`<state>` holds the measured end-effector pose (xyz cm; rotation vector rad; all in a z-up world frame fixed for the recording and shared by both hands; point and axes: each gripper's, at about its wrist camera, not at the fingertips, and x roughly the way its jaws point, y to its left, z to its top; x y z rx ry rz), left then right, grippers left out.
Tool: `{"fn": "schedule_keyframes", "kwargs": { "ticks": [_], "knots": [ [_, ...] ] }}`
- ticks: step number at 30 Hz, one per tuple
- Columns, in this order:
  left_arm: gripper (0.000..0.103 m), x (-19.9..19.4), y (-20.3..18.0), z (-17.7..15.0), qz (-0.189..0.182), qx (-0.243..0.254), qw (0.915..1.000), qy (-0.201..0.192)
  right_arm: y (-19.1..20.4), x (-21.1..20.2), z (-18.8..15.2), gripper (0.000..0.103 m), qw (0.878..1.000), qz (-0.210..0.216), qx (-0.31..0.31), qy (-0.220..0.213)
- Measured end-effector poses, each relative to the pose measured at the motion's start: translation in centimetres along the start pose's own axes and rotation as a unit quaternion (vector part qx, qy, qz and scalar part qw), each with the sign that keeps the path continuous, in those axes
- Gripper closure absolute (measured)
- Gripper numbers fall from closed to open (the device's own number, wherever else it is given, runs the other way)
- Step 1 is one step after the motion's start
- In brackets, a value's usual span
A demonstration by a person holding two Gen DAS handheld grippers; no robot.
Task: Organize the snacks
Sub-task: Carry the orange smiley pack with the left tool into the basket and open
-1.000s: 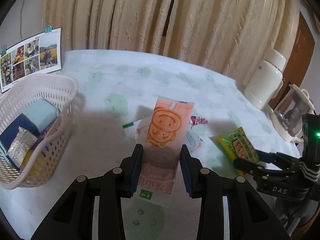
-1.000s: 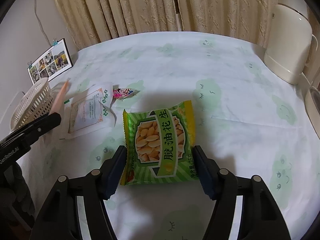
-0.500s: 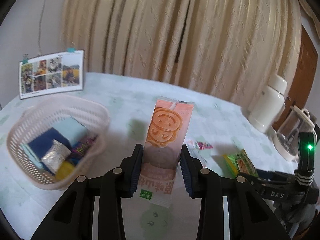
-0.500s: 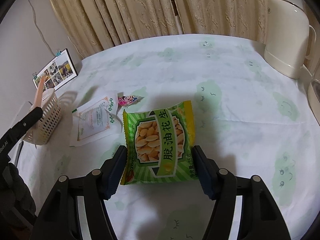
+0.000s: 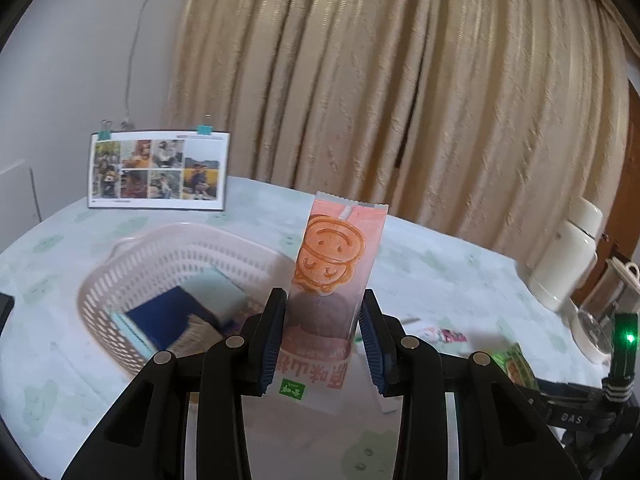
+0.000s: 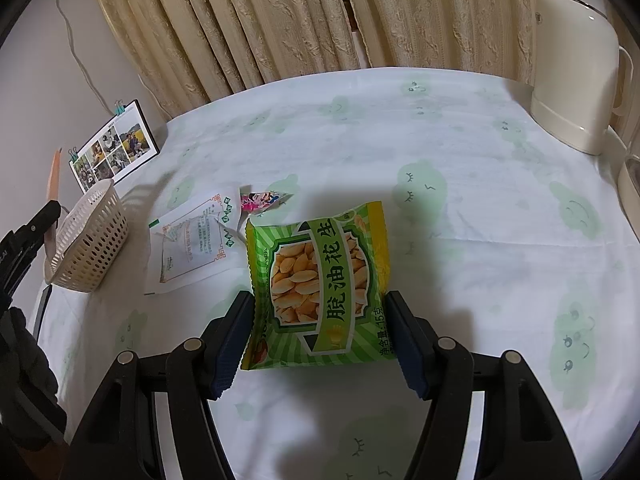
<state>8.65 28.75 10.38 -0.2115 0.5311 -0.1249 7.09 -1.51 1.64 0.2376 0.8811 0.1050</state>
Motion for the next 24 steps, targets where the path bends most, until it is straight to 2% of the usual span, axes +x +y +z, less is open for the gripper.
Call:
{"fn": "schedule_keyframes", "kwargs": {
  "ticks": [24],
  "knots": [
    [0.065, 0.1, 7.3, 1.7, 0.073, -0.048, 0.9961, -0.014, 0.0, 0.1, -0.1, 0.040, 1.000, 0.002, 0.006, 0.002]
  ]
}}
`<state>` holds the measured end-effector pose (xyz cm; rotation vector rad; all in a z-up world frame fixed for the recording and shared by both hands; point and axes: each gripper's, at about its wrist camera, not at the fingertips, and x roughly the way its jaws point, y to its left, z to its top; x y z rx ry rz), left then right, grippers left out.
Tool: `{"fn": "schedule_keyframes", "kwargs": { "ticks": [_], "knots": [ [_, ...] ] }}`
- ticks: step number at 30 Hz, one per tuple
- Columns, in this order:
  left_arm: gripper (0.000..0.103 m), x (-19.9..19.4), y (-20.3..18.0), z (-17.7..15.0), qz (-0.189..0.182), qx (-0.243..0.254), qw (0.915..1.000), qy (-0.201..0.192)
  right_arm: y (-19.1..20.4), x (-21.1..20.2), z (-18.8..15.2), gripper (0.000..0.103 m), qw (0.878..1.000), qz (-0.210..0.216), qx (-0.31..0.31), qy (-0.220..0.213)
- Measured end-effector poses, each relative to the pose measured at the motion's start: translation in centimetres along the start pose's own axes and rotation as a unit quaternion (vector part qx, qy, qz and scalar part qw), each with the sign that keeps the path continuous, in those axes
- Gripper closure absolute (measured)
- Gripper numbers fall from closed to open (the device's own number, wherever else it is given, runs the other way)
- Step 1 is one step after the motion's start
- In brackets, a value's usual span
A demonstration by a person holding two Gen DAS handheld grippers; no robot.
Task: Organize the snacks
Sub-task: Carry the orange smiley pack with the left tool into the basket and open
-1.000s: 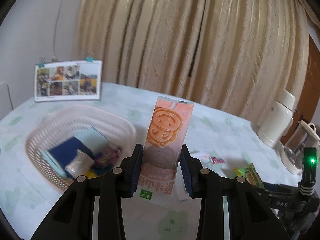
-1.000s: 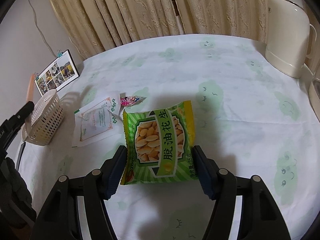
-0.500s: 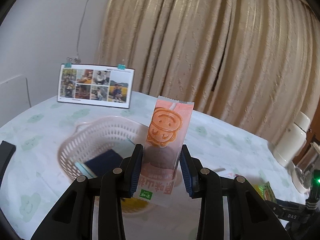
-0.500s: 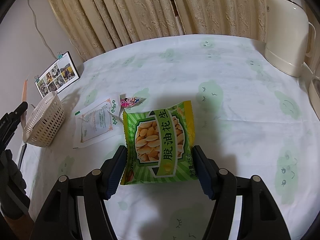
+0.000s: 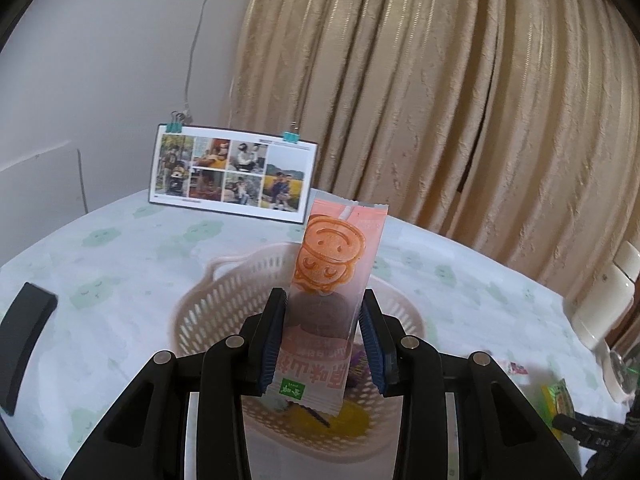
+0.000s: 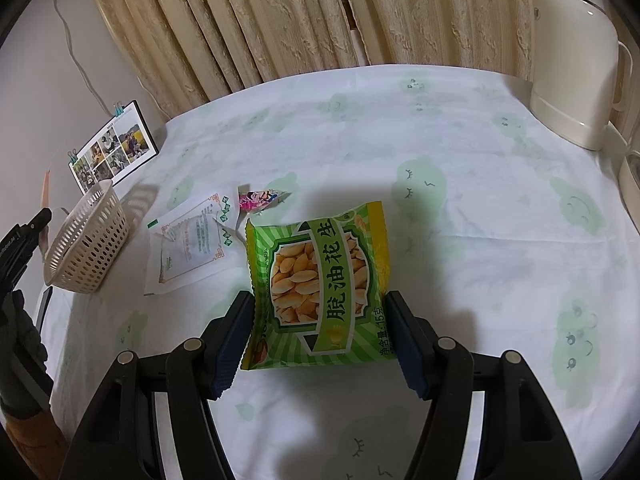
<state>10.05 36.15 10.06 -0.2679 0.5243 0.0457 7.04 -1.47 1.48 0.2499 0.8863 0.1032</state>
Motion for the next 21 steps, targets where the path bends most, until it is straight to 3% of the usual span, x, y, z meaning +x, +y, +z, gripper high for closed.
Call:
{"fn": "schedule_keyframes", "kwargs": {
  "ticks": [3, 7, 21],
  "knots": [
    [0.058, 0.2, 0.6, 0.1, 0.009, -0.012, 0.9999, 0.001, 0.0, 0.0, 0.0, 0.040, 1.000, 0.001, 0.000, 0.001],
    [0.039, 0.1, 1.0, 0.1, 0.005, -0.024, 0.9997, -0.003, 0.0, 0.1, 0.0, 0.040, 1.000, 0.002, 0.001, 0.000],
    [0.039, -1.4, 1.6, 0.5, 0.022, -0.036, 0.9986, -0.033, 0.4, -0.2, -0.2, 0.040, 1.000, 0.029, 0.004, -0.007]
  ]
}}
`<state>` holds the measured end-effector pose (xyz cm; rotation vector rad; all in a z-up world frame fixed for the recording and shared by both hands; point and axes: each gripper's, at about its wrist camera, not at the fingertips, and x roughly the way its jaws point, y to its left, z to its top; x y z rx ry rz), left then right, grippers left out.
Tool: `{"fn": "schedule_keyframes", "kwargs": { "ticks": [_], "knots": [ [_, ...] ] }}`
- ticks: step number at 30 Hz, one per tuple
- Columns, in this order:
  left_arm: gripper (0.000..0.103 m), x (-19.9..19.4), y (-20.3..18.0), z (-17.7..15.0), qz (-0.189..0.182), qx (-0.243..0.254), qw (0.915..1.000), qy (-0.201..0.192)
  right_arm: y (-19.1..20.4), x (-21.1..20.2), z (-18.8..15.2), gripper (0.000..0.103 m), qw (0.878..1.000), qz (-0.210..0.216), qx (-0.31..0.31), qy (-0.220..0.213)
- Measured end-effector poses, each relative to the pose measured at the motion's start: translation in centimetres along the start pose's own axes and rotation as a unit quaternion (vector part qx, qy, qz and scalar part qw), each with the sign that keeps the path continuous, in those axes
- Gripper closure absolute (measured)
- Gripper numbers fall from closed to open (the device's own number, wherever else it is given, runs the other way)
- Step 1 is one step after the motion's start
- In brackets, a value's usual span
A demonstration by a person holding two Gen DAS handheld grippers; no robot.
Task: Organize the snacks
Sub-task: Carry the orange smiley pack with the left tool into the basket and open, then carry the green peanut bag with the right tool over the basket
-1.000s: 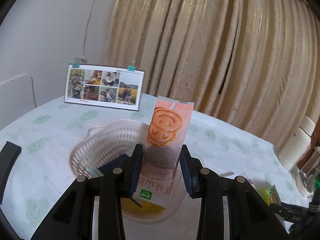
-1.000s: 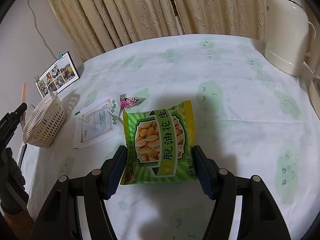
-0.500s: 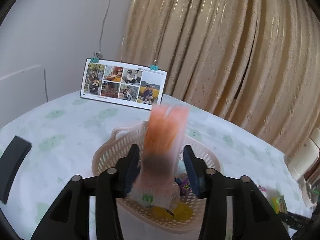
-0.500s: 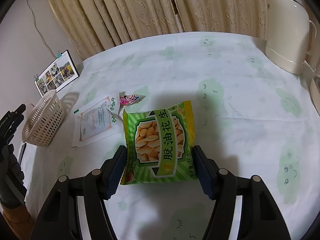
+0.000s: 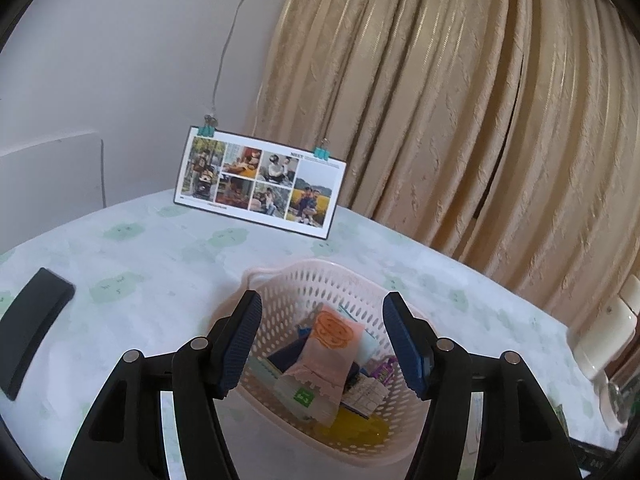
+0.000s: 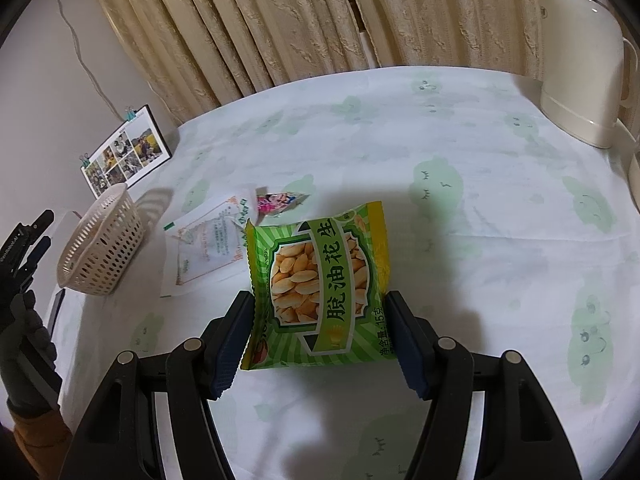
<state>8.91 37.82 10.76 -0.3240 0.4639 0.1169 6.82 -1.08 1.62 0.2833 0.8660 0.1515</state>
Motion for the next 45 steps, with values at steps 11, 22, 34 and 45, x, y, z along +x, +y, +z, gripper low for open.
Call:
{"fn": "schedule_keyframes", "kwargs": {
  "ticks": [11, 22, 34, 45],
  "knots": [
    [0.039, -1.2, -0.1, 0.1, 0.008, -0.004, 0.9998, -0.017, 3.4, -1.3, 0.1, 0.040, 0.998, 0.063, -0.009, -0.024],
    [0.039, -1.9, 0.9, 0.4, 0.008, -0.030, 0.9992, -0.026, 10.7, -0.4, 2.8, 0.039, 0.991, 0.117, -0.054, -0.029],
    [0.039, -2.4, 1.9, 0.8, 0.002, -0.057, 0.9979, -0.030, 20.3, 2.8, 5.0, 0.039, 0.979, 0.173, -0.104, -0.027],
    [0.039, -3.4, 2.3, 1.0, -0.003, -0.076, 0.9960, -0.046, 24.4, 6.6, 5.0, 0.035, 0.975, 0.179, -0.132, -0.006]
  ]
}}
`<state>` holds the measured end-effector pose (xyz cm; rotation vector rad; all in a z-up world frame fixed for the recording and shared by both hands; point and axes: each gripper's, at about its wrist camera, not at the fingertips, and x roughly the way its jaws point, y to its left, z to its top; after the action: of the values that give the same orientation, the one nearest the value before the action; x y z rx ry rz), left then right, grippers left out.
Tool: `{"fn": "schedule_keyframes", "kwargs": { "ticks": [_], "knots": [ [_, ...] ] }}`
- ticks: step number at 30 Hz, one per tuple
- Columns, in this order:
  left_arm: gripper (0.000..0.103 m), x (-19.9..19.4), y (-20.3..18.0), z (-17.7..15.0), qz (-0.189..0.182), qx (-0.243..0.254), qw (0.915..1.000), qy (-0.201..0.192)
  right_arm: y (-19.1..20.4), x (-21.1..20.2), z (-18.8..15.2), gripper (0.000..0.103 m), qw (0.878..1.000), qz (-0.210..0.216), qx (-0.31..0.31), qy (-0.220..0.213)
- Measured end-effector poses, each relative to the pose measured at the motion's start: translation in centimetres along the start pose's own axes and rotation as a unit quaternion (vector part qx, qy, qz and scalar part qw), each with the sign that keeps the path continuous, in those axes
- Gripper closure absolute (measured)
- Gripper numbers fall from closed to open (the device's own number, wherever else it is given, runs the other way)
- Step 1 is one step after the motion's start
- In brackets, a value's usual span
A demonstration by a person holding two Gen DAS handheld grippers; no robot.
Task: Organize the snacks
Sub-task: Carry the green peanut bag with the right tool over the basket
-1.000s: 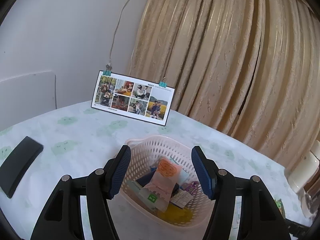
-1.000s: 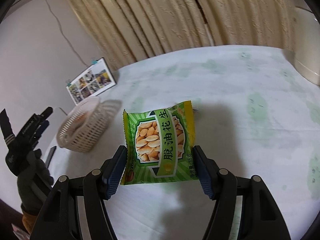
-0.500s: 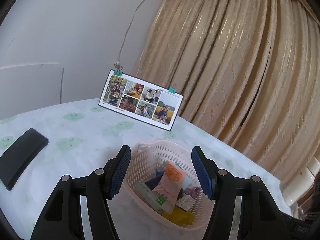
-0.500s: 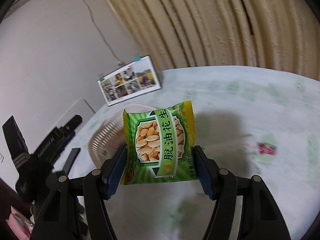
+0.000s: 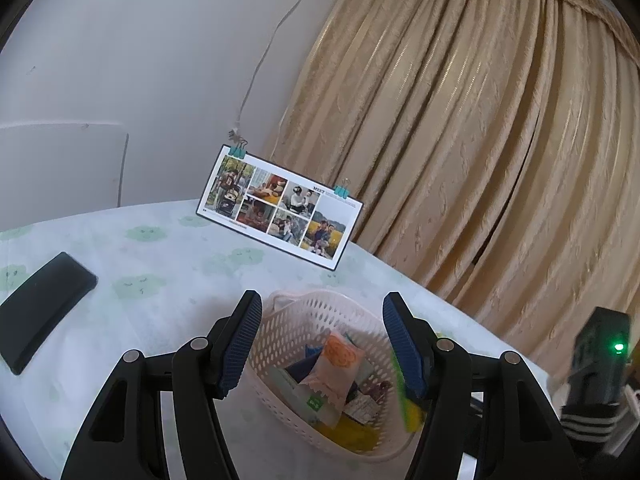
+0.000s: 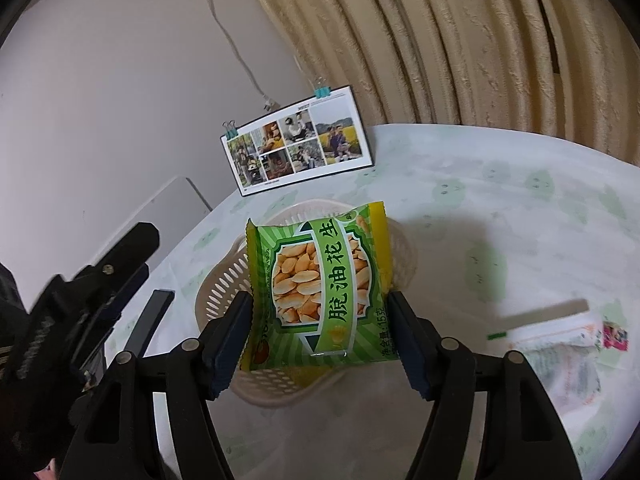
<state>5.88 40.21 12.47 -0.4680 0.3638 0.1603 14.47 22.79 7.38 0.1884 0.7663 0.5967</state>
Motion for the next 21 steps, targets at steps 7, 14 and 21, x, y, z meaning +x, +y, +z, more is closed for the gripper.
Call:
{"fn": "schedule_keyframes", "kwargs": {
  "ticks": [7, 14, 21],
  "knots": [
    [0.039, -0.1, -0.1, 0.0, -0.003, 0.003, 1.0000, 0.003, -0.4, 0.8, 0.1, 0.021, 1.000, -0.001, 0.012, -0.013],
    [0.039, -0.2, -0.1, 0.0, -0.001, 0.001, 1.0000, 0.002, -1.0, 0.7, -0.1, 0.021, 1.000, 0.011, 0.023, -0.011],
    [0.039, -0.2, -0.4, 0.0, -0.001, 0.004, 1.0000, 0.004, -2.3, -0.2, -1.0, 0.021, 0.999, 0.011, 0.047, -0.015]
  ]
}}
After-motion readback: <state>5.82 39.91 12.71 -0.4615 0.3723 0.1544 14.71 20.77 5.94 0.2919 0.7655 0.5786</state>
